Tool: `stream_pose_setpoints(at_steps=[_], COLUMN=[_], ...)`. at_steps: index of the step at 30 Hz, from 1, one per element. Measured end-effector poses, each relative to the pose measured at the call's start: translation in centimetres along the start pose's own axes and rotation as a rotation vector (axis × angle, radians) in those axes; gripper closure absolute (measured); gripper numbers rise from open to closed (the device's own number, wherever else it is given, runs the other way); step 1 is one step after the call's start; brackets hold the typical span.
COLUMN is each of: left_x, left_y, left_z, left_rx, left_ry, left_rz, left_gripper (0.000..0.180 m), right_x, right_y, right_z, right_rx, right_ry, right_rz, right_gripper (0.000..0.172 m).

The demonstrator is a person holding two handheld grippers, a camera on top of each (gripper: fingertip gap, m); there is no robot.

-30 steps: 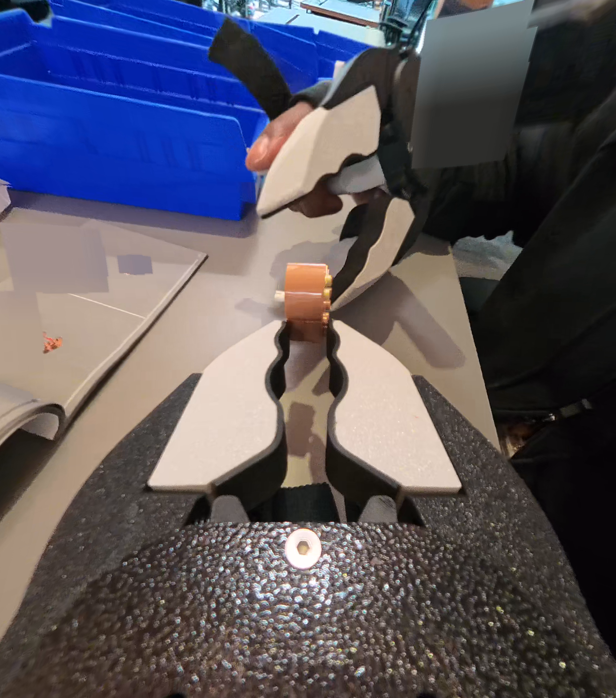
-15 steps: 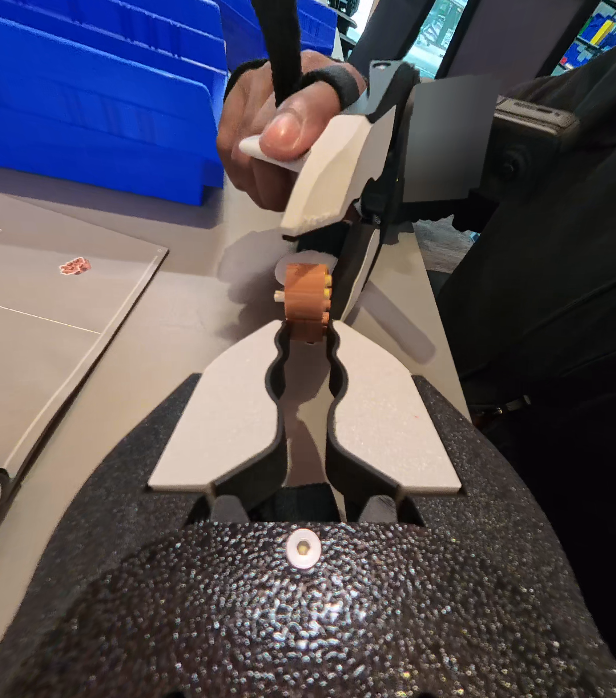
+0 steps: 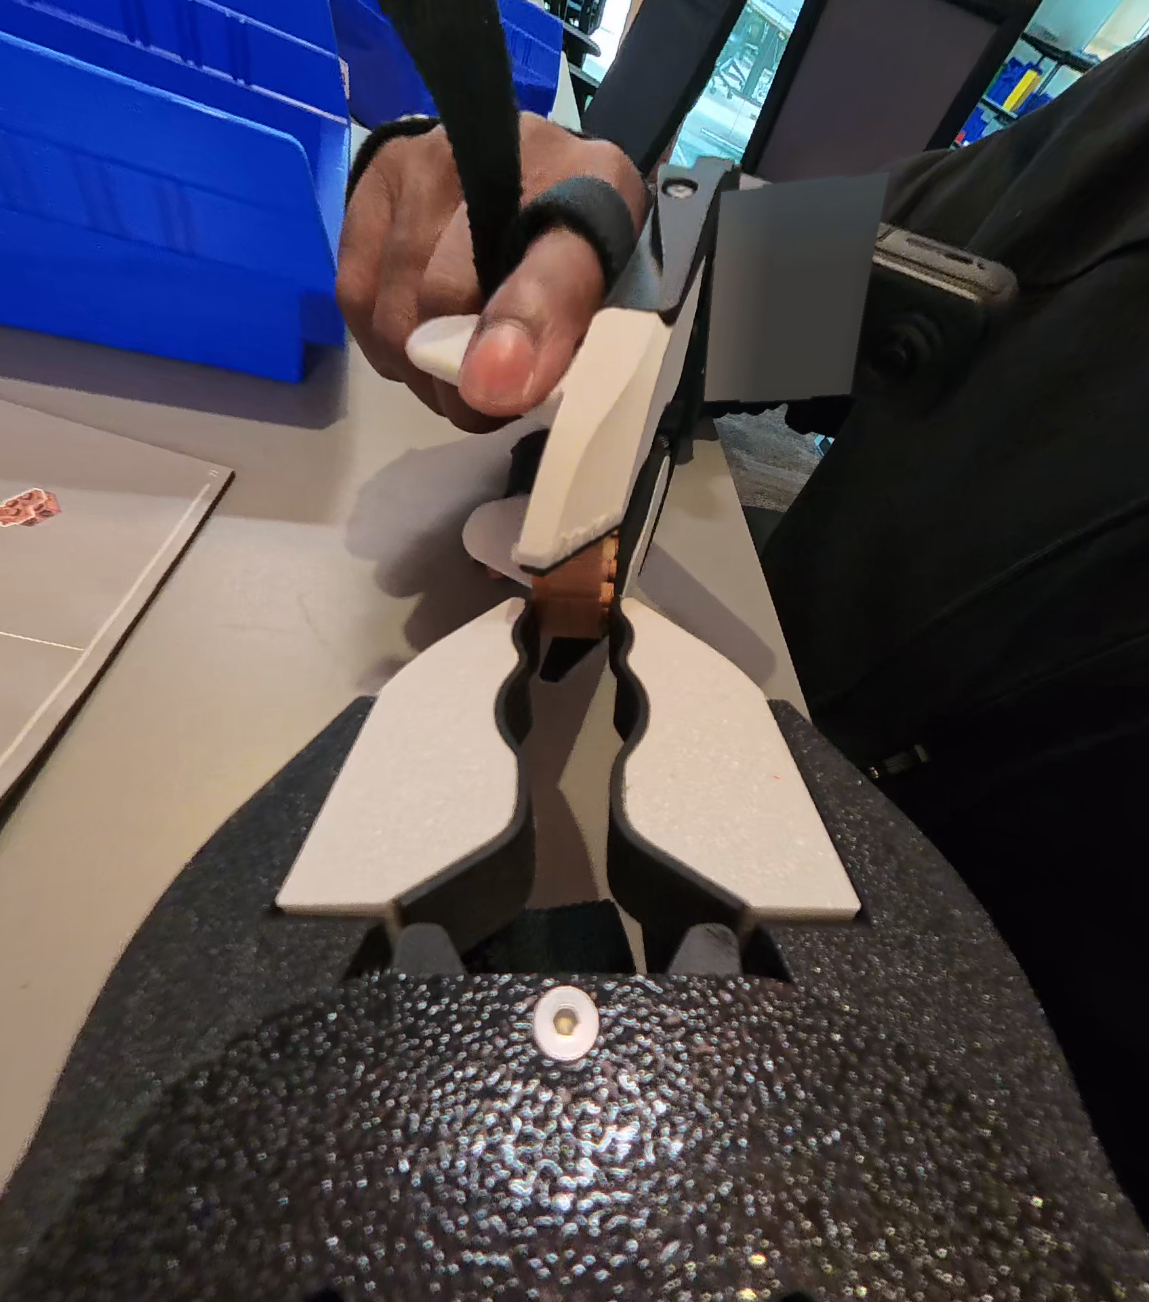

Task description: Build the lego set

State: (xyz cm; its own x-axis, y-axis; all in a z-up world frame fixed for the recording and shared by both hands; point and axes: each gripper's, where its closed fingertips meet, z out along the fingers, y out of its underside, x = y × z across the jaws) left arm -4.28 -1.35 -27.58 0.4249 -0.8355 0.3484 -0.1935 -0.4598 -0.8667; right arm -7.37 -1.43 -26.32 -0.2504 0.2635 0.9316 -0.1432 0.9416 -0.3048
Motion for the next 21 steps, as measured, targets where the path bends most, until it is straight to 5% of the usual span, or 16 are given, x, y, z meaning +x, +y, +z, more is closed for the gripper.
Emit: stream_pose_setpoints(at_steps=[21], left_x=[0.0], left_y=[0.8], left_z=[1.0], left_rx=[-0.043], left_ry=[0.039], left_rz=[-0.114], left_gripper=[0.163], right_x=[-1.2], right_y=[0.4], right_z=[-0.3], right_rx=[-0.016], right_ry=[-0.112], right_rz=[0.091], right_gripper=[0.132])
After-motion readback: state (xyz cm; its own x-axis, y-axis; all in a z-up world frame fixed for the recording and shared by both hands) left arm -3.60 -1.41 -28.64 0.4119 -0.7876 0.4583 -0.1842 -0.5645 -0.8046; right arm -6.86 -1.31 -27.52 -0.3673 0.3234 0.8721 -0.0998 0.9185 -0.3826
